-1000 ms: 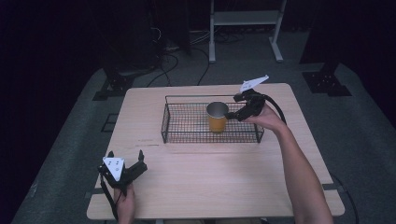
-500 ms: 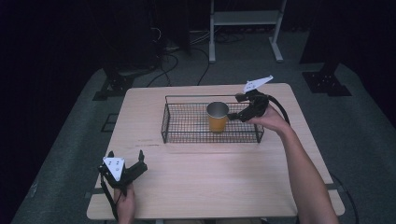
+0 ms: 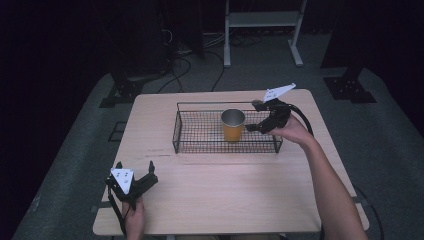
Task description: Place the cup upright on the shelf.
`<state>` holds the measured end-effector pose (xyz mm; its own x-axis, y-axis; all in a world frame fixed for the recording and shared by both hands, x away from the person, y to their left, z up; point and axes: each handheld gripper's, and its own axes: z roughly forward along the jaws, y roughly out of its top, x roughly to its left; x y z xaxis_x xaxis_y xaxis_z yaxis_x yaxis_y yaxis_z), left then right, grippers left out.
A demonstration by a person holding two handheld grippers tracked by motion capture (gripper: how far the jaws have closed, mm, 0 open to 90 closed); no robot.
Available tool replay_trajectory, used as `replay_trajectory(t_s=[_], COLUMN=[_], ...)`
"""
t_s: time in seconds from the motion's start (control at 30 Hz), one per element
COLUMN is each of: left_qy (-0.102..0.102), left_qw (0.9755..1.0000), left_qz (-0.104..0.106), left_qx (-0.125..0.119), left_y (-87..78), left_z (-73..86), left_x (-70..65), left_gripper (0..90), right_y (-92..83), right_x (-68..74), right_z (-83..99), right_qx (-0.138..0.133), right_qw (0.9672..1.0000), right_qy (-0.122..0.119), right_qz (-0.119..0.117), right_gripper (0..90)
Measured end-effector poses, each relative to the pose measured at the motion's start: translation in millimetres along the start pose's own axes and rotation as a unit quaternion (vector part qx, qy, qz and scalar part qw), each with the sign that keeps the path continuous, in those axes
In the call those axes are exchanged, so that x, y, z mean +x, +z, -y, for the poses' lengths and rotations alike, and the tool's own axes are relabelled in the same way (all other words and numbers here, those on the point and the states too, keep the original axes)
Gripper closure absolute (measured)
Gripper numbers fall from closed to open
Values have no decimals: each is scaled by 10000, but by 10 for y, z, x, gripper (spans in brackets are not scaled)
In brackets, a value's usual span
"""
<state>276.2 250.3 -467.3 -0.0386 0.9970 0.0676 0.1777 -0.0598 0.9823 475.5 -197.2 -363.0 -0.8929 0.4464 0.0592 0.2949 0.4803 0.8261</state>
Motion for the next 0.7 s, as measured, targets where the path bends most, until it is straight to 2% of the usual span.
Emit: replay_trajectory(t_s=[0.13, 0.27, 0.5, 0.7], left_qy=[2, 10, 9, 20], left_qw=[10000, 10000, 10000, 10000], left_qz=[5, 4, 1, 4], left_qx=[0, -1, -2, 1], left_y=[0, 0, 1, 0], left_z=[0, 0, 0, 0], left_x=[-1, -3, -3, -4], left_gripper=[0, 0, 0, 0], right_y=[-23, -63, -141, -184], right_x=[27, 38, 63, 139], right_z=[30, 58, 61, 22], right_qx=[-3, -51, -133, -181], right_qw=[10000, 10000, 9999, 9998], right_qy=[-28, 26, -7, -92], right_qz=[42, 69, 80, -1], right_gripper=[4, 102, 118, 125])
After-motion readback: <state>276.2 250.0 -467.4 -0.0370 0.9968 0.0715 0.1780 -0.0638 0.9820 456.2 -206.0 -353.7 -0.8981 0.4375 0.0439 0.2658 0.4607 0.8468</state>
